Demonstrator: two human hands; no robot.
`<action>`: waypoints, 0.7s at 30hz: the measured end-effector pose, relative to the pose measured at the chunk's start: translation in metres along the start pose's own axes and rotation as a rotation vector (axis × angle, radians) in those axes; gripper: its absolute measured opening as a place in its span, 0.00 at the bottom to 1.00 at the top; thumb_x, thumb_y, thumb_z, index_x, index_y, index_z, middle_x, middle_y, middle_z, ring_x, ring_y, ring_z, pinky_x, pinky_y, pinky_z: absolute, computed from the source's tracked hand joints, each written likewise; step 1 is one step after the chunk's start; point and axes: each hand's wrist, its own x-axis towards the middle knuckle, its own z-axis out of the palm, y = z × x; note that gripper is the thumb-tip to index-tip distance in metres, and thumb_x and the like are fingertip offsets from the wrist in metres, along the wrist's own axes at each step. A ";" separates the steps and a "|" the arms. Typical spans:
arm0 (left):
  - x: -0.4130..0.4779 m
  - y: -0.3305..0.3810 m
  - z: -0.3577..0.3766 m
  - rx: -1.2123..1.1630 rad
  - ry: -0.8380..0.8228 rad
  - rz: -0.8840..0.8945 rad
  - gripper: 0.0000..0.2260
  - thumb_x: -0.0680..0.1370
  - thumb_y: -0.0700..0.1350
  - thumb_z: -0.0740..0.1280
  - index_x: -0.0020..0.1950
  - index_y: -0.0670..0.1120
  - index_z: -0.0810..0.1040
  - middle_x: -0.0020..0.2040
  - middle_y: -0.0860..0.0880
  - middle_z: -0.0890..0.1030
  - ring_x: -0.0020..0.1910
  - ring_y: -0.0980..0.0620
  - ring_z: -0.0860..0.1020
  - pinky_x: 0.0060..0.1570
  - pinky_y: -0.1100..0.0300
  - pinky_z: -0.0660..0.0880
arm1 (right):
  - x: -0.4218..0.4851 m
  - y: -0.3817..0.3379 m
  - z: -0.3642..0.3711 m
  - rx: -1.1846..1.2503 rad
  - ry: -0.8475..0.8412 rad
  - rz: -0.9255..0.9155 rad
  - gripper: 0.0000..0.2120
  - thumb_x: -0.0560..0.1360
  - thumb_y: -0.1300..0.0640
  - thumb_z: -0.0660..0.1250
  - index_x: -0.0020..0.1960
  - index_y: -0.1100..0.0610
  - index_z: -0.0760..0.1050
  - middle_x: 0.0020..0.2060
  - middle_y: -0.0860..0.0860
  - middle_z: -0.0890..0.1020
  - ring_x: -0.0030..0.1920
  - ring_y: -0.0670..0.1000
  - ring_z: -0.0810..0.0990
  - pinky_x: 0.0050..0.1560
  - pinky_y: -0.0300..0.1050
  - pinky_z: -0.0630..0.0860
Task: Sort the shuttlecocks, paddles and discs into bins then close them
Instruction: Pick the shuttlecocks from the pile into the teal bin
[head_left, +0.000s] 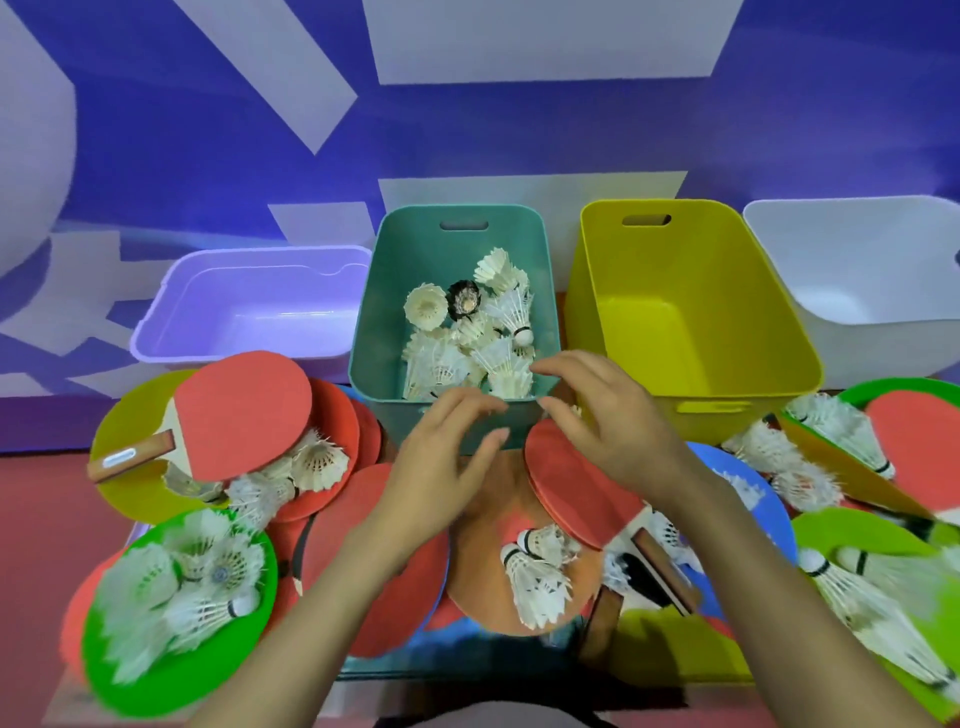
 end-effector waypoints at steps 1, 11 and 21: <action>-0.008 0.000 0.005 -0.022 -0.032 -0.016 0.08 0.77 0.47 0.64 0.54 0.47 0.77 0.52 0.52 0.75 0.52 0.59 0.74 0.51 0.66 0.72 | -0.009 0.000 -0.001 0.012 -0.005 -0.005 0.14 0.76 0.55 0.62 0.60 0.56 0.75 0.55 0.50 0.78 0.58 0.51 0.75 0.58 0.45 0.72; -0.072 -0.009 0.049 0.004 -0.343 -0.257 0.19 0.67 0.62 0.67 0.47 0.51 0.70 0.47 0.53 0.73 0.44 0.57 0.69 0.45 0.64 0.66 | -0.075 0.023 0.018 -0.027 -0.384 -0.092 0.14 0.70 0.53 0.66 0.56 0.54 0.77 0.55 0.49 0.76 0.60 0.52 0.71 0.61 0.49 0.70; -0.091 0.007 0.068 0.217 -0.454 -0.314 0.11 0.72 0.41 0.67 0.53 0.43 0.72 0.48 0.48 0.71 0.45 0.44 0.74 0.45 0.55 0.70 | -0.087 0.020 0.049 -0.323 -0.410 -0.144 0.19 0.70 0.64 0.66 0.59 0.53 0.76 0.63 0.56 0.69 0.68 0.58 0.62 0.64 0.52 0.65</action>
